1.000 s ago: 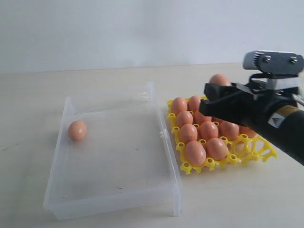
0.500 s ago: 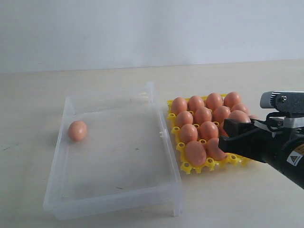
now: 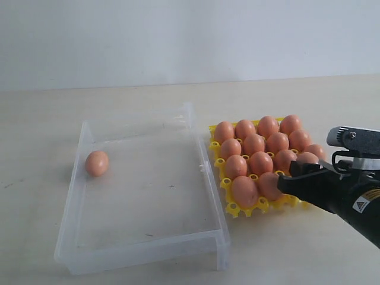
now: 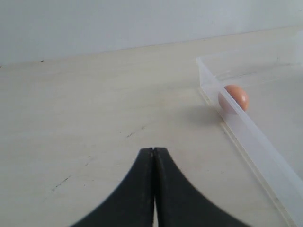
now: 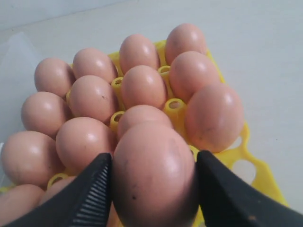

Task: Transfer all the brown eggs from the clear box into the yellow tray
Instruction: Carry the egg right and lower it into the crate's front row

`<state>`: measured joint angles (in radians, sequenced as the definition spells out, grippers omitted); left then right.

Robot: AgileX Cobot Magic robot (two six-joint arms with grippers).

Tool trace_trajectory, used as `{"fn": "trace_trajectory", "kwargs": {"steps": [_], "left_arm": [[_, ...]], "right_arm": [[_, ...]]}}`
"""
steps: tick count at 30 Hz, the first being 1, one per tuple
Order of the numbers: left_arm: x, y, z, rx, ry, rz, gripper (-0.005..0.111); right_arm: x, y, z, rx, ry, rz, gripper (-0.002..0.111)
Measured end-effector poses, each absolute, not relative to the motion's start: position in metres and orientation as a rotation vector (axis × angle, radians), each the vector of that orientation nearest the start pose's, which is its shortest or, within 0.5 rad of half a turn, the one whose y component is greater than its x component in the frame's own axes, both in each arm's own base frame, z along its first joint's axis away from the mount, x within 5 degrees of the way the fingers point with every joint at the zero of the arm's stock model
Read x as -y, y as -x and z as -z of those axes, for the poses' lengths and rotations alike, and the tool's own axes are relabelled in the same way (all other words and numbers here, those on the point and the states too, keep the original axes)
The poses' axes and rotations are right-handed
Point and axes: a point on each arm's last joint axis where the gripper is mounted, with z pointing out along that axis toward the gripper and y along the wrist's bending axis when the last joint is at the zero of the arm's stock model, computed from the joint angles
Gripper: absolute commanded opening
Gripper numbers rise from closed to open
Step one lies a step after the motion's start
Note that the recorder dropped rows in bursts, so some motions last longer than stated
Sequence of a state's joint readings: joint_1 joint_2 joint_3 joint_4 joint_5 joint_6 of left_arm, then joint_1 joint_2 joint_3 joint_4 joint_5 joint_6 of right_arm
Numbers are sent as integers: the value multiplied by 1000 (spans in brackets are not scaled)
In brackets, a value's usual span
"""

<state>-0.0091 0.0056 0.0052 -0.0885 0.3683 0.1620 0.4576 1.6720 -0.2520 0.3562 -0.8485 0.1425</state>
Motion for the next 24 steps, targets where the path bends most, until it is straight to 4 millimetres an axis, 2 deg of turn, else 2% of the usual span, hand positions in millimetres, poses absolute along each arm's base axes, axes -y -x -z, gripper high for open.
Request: {"fn": "trace_trajectory", "kwargs": {"steps": [8, 24], "left_arm": [[3, -53, -178, -1858, -104, -19, 0], [3, -53, -178, -1858, -104, -19, 0]], "right_arm": [[-82, -224, -112, -2082, -104, -231, 0], [-83, -235, -100, -2102, -170, -187, 0]]}}
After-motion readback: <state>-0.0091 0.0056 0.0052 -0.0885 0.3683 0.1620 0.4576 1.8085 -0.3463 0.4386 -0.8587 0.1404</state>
